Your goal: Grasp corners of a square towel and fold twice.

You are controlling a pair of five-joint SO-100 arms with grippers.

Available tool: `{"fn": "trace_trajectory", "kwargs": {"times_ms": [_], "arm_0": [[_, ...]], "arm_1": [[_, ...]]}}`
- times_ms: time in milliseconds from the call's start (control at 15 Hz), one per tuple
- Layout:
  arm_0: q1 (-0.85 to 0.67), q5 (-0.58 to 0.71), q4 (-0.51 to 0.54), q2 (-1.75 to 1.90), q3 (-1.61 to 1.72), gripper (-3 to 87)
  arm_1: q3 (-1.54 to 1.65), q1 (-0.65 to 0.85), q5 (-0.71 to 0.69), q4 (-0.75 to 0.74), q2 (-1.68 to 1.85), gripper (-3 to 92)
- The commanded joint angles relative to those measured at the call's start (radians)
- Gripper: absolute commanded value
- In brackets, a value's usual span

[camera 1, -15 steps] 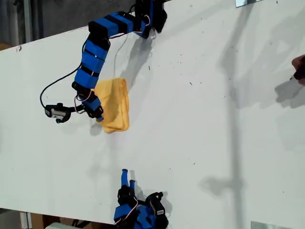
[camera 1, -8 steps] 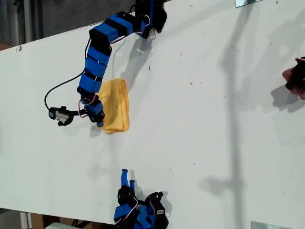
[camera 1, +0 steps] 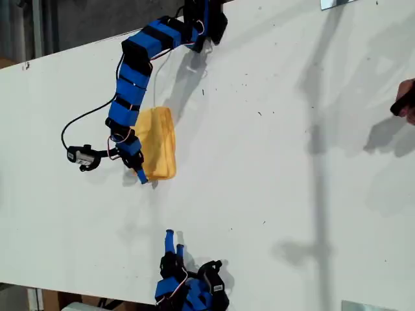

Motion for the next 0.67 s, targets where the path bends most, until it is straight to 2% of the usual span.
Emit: {"fn": "trace_trajectory", "kwargs": {"times_ms": [0,267,533,600], "arm_0": [[0.011,-0.014,0.011,0.008,-0.005,33.6],[0.011,-0.014,0.011,0.008,-0.005,33.6],[0.011,-0.015,0.011,0.008,-0.005,33.6],[0.011,-0.015,0.011,0.008,-0.005,33.6]], "arm_1": [[-0.041,-0.014,-0.017,0.014,0.184,29.8],[-0.034,-0.006,-0.035,0.087,0.38,29.7],[0.038,0.015,-0.032,0.155,0.298,29.6],[-0.02,-0.015,-0.057,0.21,0.201,29.6]]}}
